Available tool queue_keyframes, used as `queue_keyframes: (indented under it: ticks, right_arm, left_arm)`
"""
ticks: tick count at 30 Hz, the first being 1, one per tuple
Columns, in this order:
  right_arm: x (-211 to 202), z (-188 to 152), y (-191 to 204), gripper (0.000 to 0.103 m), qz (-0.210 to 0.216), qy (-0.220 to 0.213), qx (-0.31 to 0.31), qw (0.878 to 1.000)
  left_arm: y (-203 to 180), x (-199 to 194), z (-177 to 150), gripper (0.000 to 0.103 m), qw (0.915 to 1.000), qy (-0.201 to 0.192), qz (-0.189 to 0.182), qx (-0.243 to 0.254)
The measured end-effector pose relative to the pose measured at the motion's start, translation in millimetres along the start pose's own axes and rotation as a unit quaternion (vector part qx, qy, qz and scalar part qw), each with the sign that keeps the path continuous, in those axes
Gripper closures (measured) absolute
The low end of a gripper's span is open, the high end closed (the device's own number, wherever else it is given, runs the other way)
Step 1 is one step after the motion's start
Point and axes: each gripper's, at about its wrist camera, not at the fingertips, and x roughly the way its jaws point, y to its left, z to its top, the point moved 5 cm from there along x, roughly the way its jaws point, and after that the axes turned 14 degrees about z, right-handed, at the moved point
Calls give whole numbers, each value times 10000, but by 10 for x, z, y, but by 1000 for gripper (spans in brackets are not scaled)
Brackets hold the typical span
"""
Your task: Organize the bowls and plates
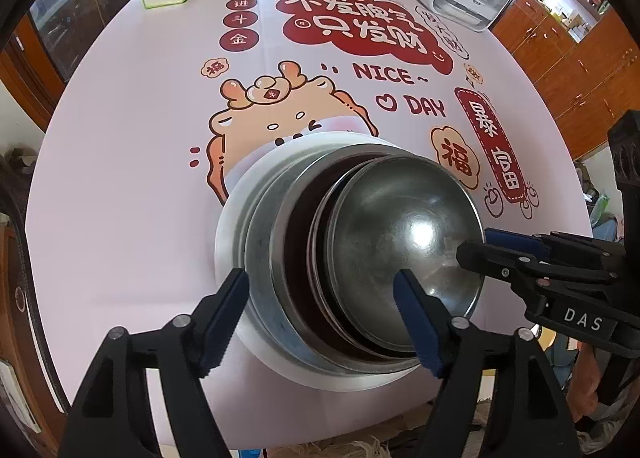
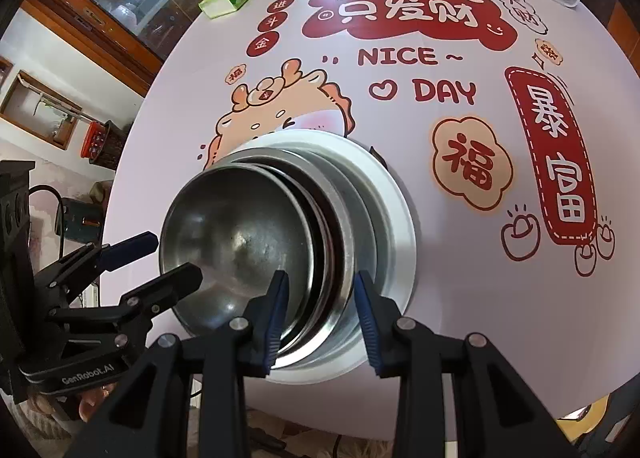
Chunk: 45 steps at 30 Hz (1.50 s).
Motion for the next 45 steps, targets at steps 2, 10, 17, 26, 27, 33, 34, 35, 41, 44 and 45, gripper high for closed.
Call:
queue_keyframes:
  ticks: [2,10,17,26,27,33,34,35,41,44,45]
  right_arm:
    - [-24,-28,6,69,-3,-28,-4,10000]
    - [-225,-142,-4,69,-25,-166,-1,9999]
    - [-483,-204,-44,69,-100,-387,-70,9992]
    - [-898,-222,-181,69,-208,-748,-141,9969]
    - [-946,-218,-198,69,-241,-768,-180,9966]
    - [-1256,-181,-309,69,-345,-969,-278,9943]
    - [-1309,-177,-328,69,-374,-1012,-295,9937]
    - [-1377,-170,-351,69,-402,-1060,-315,9931]
    - [-1672,-156,-427,69,-484,-1299,-417,9895]
    - [-1817,-169,-435,68,-493,-1425,-471,9874]
    - [-1856,-178,-435,67,-487,-1457,-483,9869]
  left_arm:
    - [-11,-24,-7,27,10000,-21,6,-5]
    - [-73,-183,-61,24,9999,-86,30,-96]
    - [-190,-307,-60,23,9996,-94,90,-236]
    - [-513,-564,26,23,9992,-269,114,-270]
    - [-546,-599,37,23,9991,-302,110,-282]
    - [-825,-884,117,23,9975,-602,223,-284]
    - [-868,-932,126,23,9970,-661,275,-293]
    - [-902,-979,135,23,9964,-722,329,-313]
    - [-1077,-1246,160,23,9922,-1015,548,-472]
    - [-1159,-1376,145,23,9908,-1093,616,-502]
    - [-1183,-1412,141,21,9902,-1108,685,-501]
